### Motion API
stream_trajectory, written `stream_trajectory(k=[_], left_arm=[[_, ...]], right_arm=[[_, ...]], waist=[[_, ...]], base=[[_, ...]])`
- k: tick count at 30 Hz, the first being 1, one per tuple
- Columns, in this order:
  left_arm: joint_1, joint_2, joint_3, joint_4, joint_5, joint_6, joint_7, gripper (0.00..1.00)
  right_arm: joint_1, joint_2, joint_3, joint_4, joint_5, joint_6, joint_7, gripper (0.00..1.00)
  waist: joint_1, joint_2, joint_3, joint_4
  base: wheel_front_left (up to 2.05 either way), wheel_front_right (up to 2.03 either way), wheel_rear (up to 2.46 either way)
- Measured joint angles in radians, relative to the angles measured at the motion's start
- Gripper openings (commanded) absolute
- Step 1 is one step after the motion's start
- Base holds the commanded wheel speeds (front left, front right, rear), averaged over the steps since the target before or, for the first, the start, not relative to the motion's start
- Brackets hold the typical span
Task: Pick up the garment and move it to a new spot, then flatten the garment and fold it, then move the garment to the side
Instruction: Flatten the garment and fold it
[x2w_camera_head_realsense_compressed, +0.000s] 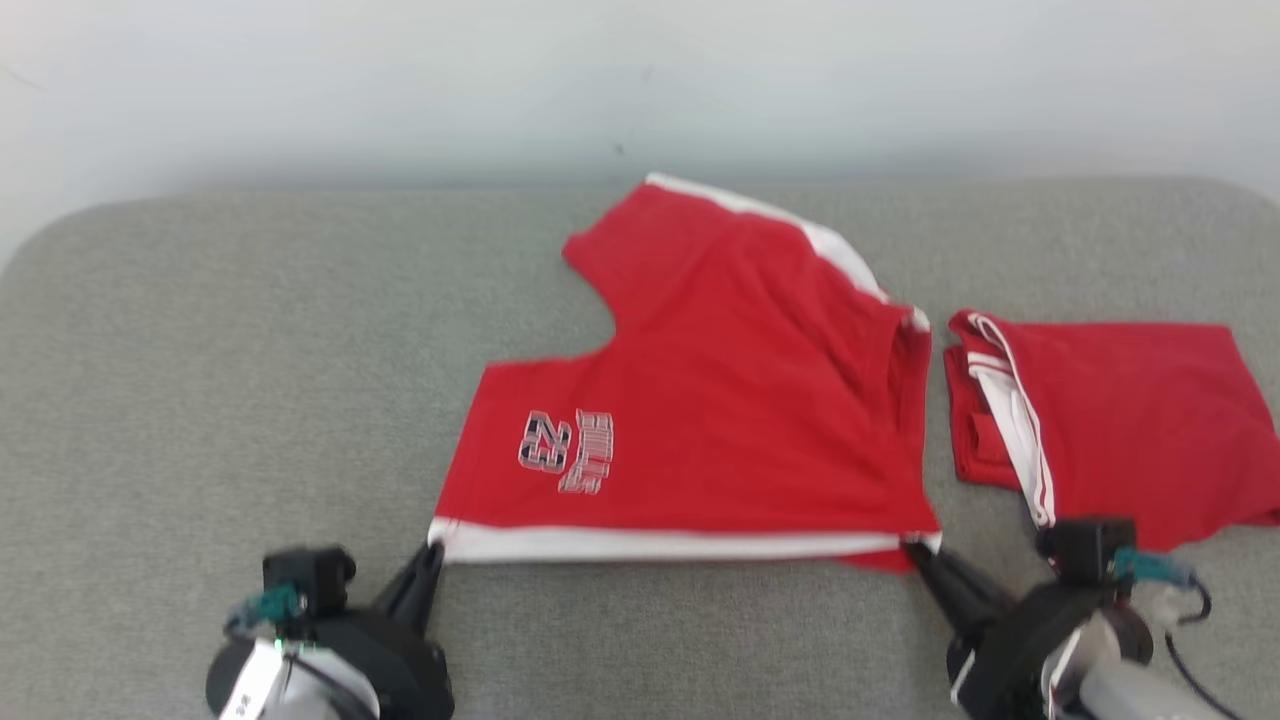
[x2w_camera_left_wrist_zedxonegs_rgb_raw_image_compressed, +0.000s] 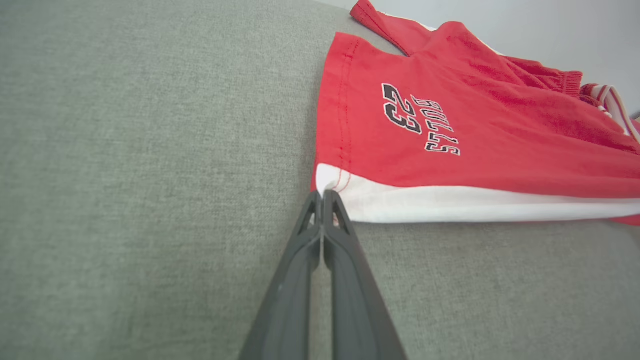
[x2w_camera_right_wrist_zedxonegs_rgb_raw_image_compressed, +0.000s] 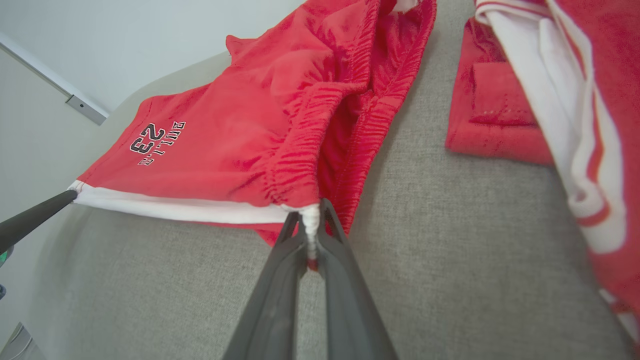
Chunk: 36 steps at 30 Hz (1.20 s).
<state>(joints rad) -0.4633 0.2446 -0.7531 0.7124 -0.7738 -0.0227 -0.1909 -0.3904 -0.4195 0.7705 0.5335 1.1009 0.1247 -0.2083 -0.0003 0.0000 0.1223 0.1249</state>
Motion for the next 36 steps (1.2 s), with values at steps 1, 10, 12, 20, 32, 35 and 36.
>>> stream_trajectory(k=[1, 10, 12, 20, 32, 35, 36], left_arm=[[0.020, 0.001, -0.002, 0.000, 0.000, 0.004, -0.003, 0.00], [0.180, 0.031, -0.015, -0.035, -0.003, 0.033, -0.008, 0.00], [0.208, 0.036, -0.014, -0.049, -0.012, 0.033, -0.008, 0.00], [0.241, 0.044, -0.013, -0.091, -0.018, 0.059, -0.012, 0.00], [0.233, 0.055, -0.024, -0.124, -0.008, 0.085, 0.016, 0.00], [0.232, 0.060, -0.021, -0.134, -0.008, 0.086, 0.021, 0.00], [0.231, 0.060, -0.020, -0.138, -0.008, 0.088, 0.023, 0.00]], right_arm=[[0.018, -0.004, 0.008, -0.007, 0.000, 0.000, 0.000, 0.00], [0.164, -0.051, 0.077, -0.048, -0.004, 0.002, -0.003, 0.00], [0.177, -0.057, 0.080, -0.059, -0.004, 0.003, -0.003, 0.00], [0.176, -0.057, 0.099, -0.080, -0.027, 0.003, 0.006, 0.00], [0.177, -0.060, 0.103, -0.089, -0.040, -0.012, 0.007, 0.00], [0.176, -0.060, 0.103, -0.093, -0.040, -0.012, 0.007, 0.00], [0.176, -0.060, 0.103, -0.093, -0.040, -0.012, 0.007, 0.00]], waist=[[0.0001, 0.0000, -0.012, 0.004], [0.0000, -0.0001, -0.110, 0.027], [0.0001, -0.0001, -0.126, 0.028], [0.0003, -0.0001, -0.137, 0.000], [0.0003, -0.0001, -0.114, -0.015], [0.0003, -0.0001, -0.106, -0.012], [0.0003, -0.0001, -0.103, -0.011]], base=[[0.00, 0.00, 0.00], [0.00, 0.00, 0.00], [0.00, 0.00, 0.00], [0.00, 0.00, 0.00], [0.00, 0.00, 0.00], [0.00, 0.00, 0.00], [0.00, 0.00, 0.00]])
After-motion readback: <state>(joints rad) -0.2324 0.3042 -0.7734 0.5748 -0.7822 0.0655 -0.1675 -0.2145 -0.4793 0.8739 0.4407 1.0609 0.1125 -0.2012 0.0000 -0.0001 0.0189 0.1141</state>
